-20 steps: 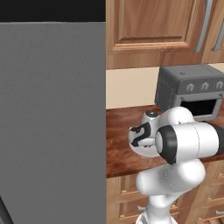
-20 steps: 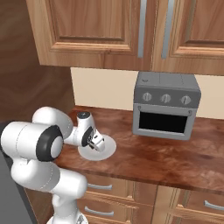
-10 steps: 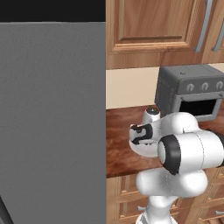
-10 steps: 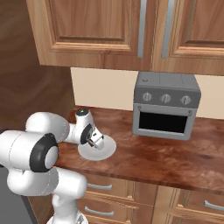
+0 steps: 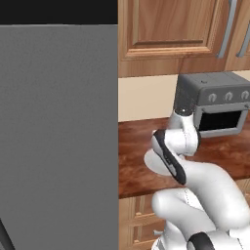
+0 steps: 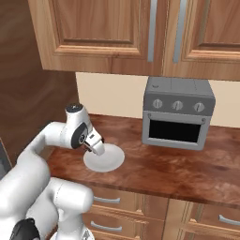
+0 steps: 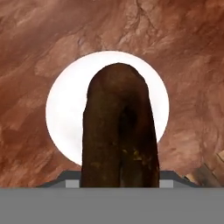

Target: Place the sweet potato on the top rack of the oven.

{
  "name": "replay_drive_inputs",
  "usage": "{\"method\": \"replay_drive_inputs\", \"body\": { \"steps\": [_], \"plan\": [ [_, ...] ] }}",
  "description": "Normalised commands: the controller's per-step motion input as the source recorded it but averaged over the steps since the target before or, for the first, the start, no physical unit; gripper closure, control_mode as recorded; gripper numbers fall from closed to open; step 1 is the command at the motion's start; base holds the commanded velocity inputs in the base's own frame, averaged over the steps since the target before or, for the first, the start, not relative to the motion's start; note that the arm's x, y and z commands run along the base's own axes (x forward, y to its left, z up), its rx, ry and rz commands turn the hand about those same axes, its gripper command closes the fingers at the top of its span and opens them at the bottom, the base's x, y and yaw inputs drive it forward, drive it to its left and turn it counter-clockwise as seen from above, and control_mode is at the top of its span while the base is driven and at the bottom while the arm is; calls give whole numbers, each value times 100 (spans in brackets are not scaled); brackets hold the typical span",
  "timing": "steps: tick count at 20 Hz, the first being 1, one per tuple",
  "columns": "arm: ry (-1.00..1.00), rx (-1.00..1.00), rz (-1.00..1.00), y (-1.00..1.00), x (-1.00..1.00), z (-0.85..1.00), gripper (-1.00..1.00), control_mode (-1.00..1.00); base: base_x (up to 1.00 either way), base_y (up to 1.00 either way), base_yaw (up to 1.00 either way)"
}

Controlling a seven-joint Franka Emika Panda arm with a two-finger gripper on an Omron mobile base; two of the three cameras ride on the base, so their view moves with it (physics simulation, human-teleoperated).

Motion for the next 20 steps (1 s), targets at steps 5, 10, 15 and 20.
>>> {"method": "replay_drive_inputs", "body": {
  "steps": [5,10,15,20],
  "plan": [
    [2,-1,23,25,-64,100,100,-100,0,0,0],
    [9,-19,43,26,-60,66,100,-100,0,0,0],
    [6,-17,23,9,-71,67,100,-100,0,0,0],
    [-10,1,8,-5,-84,0,100,-100,0,0,0]
  ]
}}
